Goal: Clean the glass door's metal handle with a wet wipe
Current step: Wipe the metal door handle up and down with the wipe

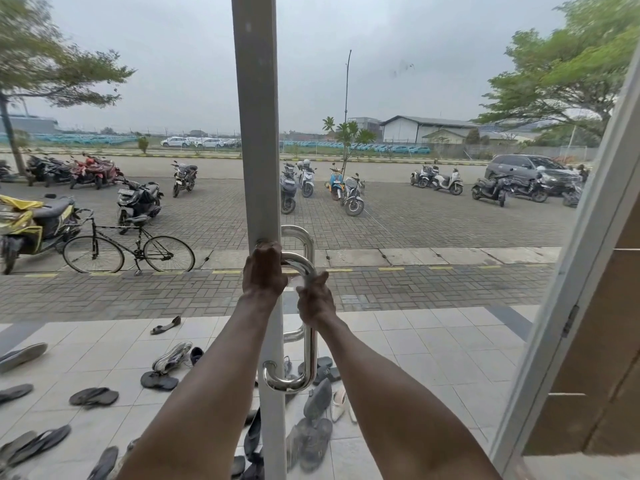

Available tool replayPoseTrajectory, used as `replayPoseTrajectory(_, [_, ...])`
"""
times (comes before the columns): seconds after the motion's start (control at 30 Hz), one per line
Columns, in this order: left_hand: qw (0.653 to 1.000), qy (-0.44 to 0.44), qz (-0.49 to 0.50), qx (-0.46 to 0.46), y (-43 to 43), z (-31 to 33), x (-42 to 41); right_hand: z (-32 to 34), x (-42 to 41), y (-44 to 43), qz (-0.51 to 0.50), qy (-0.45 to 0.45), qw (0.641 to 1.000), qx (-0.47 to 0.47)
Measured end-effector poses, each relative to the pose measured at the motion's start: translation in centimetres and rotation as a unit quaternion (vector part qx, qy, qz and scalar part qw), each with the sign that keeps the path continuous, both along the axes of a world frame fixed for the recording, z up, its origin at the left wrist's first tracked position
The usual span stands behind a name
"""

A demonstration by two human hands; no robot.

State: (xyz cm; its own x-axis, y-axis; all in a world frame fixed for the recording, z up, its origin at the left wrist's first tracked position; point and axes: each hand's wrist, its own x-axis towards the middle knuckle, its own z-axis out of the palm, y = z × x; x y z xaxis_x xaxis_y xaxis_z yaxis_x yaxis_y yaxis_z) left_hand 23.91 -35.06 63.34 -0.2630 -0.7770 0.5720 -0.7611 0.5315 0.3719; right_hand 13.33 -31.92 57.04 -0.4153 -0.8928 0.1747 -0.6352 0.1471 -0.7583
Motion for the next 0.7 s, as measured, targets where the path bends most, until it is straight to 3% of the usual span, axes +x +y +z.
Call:
replayPoseTrajectory(0.3, [1.0,0.01,-0.01,-0.007,0.2,-0.4,-0.2,2.7,0.5,-0.6,-0.022,0.085,0.99,-0.11])
replayPoseTrajectory(0.7, [0.996,0.072,-0.013,-0.045,-0.6,-2.3,-0.8,-0.7,0.9,-1.5,-0.08,0.038,0.978,-0.191])
